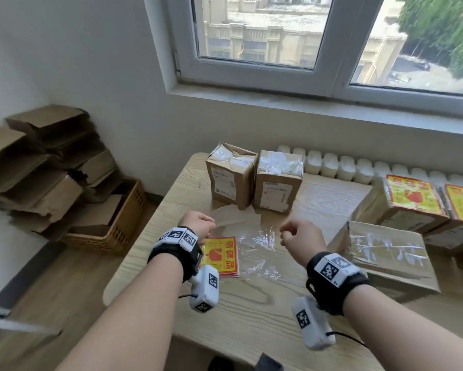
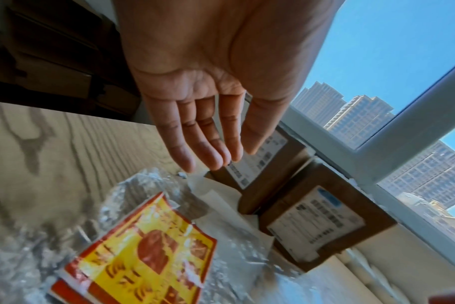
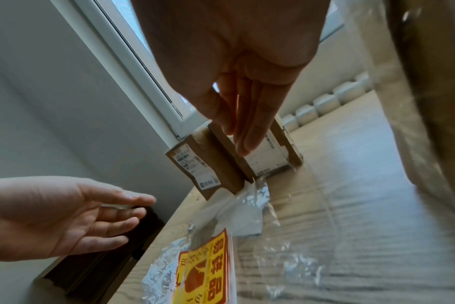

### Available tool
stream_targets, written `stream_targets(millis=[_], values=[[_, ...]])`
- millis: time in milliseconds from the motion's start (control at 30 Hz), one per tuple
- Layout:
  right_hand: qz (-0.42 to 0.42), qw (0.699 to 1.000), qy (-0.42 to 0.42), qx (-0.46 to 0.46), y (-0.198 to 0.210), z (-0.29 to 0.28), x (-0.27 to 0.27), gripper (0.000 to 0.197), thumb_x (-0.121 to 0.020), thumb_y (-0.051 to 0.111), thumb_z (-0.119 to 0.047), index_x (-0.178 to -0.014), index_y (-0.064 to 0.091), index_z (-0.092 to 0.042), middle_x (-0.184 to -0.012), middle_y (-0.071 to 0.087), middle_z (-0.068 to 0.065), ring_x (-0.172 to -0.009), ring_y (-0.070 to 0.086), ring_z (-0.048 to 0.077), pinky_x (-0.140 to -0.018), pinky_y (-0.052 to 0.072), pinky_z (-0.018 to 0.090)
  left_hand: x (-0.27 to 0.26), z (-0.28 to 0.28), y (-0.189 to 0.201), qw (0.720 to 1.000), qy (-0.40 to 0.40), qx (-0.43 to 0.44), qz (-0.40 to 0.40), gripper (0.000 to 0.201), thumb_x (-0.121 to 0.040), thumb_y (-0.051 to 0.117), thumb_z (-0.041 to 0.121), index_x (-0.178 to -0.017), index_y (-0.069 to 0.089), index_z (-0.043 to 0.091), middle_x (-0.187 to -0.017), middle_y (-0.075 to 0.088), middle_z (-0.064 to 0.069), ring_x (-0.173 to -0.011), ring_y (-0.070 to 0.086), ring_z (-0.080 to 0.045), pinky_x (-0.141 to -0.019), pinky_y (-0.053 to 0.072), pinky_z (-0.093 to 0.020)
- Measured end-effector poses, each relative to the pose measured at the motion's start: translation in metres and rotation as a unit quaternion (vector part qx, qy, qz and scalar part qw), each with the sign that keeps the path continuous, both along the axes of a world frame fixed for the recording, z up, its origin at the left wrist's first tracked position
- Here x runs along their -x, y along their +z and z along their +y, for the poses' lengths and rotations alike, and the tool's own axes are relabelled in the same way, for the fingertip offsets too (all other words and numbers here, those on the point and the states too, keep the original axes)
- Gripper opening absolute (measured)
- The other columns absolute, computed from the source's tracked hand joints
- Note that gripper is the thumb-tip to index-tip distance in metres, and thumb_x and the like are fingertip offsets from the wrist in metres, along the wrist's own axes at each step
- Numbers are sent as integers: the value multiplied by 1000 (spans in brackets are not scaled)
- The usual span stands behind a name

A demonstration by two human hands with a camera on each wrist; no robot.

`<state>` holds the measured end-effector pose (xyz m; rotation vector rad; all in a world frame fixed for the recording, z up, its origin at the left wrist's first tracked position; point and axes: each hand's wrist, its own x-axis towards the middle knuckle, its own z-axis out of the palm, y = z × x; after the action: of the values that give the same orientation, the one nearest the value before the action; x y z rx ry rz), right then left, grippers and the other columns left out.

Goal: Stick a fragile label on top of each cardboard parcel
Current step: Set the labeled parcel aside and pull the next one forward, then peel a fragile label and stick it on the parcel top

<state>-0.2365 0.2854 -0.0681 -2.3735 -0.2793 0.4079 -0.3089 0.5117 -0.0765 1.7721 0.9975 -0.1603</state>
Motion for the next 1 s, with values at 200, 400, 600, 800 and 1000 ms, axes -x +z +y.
stream_targets(millis=[200, 400, 600, 800, 1000], values=[[113, 987, -113, 32, -51, 20, -13, 24, -87, 47, -3, -102, 65, -9, -92, 66, 6, -90, 64, 25, -86, 52, 35, 6, 37, -47, 997, 15, -44, 69, 36, -85, 66, 17, -120, 65, 11, -123, 65, -11, -111, 61, -30, -96, 50, -36], [305, 929, -181, -104, -77, 45, -13, 39, -92, 24, 19, -126, 43, 14, -48, 47, 12, -26, 44, 16, -30, 37, 18, 9, 39, -80, 986, 49, -41, 151, 67, -74, 74, 21, -133, 46, 7, -133, 53, -19, -118, 55, -35, -94, 46, -35], [336, 936, -96, -33, -105, 58, -2, 5, -84, 65, 1, -83, 63, -3, -85, 69, 22, -76, 69, 32, -73, 60, 41, 9, 42, -94, 987, 23, 7, 161, 58, -54, 90, 30, -95, 56, 7, -93, 71, -11, -85, 69, -26, -73, 54, -30], [348, 933, -90, 9, -116, 65, 5, 22, -76, 79, -11, -78, 56, -12, -71, 64, 7, -52, 62, 14, -51, 52, 25, 4, 32, -99, 985, -64, 44, 151, 30, -61, 89, 24, -76, 68, 9, -78, 69, -7, -75, 67, -24, -70, 52, -29], [359, 926, -115, 4, -118, 63, 5, 33, -75, 81, -18, -69, 48, -18, -71, 61, 3, -45, 59, 7, -43, 43, 20, -2, 27, -92, 984, -55, 118, 121, 25, -83, 71, 4, -99, 52, 3, -90, 65, -12, -74, 64, -22, -68, 59, -36]])
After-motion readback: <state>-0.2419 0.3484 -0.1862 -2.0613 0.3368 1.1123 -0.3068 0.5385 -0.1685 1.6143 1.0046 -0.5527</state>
